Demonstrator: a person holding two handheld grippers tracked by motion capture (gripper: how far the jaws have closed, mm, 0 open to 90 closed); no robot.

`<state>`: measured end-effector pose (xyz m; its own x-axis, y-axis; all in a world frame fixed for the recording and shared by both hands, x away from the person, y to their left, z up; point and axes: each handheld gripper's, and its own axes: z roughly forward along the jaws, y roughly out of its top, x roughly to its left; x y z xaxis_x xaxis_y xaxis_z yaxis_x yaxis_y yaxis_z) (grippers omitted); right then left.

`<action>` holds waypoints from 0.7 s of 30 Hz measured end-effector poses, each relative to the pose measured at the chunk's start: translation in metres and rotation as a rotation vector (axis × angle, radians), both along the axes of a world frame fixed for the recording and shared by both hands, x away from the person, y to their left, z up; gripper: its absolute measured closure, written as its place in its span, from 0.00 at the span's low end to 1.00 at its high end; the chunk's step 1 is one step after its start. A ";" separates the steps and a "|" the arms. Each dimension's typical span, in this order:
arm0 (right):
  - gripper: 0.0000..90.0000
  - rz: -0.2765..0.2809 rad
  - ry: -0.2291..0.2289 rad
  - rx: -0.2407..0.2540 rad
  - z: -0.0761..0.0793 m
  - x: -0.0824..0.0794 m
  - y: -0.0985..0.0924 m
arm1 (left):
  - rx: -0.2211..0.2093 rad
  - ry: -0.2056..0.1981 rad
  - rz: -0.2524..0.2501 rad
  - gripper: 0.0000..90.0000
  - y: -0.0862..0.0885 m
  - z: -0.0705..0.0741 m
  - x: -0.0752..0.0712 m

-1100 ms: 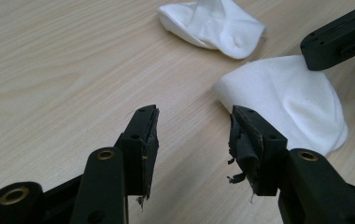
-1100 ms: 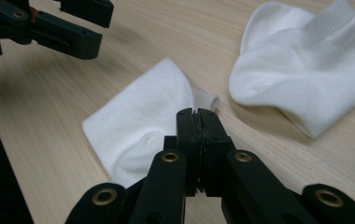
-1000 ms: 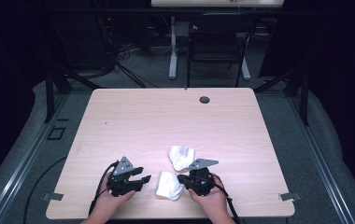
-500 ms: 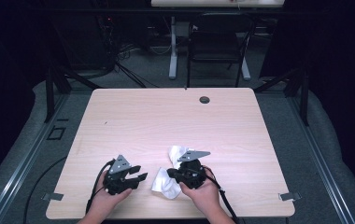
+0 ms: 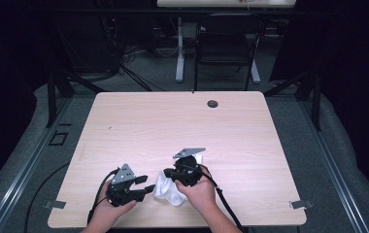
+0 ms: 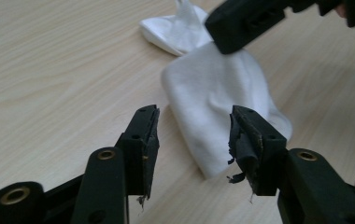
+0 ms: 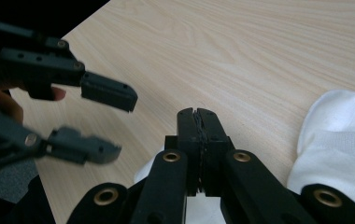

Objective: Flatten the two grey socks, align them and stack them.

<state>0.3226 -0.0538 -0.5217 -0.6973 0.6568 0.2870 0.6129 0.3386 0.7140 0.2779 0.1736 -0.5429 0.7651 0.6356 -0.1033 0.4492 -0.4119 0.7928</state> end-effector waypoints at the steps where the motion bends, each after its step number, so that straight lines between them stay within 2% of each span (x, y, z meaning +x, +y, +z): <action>1: 1.00 -0.004 0.003 0.007 0.000 0.000 0.000 | 0.000 -0.006 -0.012 0.55 -0.003 0.000 -0.002; 5: 1.00 -0.014 0.010 0.020 -0.001 0.000 0.001 | 0.017 -0.008 -0.022 0.51 -0.015 -0.003 -0.008; 8: 1.00 -0.016 0.018 0.028 0.000 0.000 0.000 | 0.061 -0.028 -0.021 0.51 -0.024 -0.007 -0.011; 12: 1.00 -0.022 0.023 0.030 0.000 0.000 0.001 | 0.093 -0.042 -0.008 0.56 -0.031 -0.012 -0.012; 14: 1.00 -0.025 0.022 0.037 -0.001 0.000 0.002 | 0.102 -0.043 -0.011 0.61 -0.034 -0.016 -0.012; 15: 1.00 -0.025 0.022 0.037 -0.001 0.000 0.002 | 0.102 -0.043 -0.011 0.67 -0.034 -0.016 -0.012; 16: 1.00 -0.026 0.023 0.040 -0.001 0.000 0.002 | 0.107 -0.047 -0.016 0.67 -0.034 -0.016 -0.012; 21: 0.98 -0.026 0.018 0.043 -0.001 -0.001 0.002 | 0.106 -0.037 -0.016 0.93 -0.034 -0.016 -0.010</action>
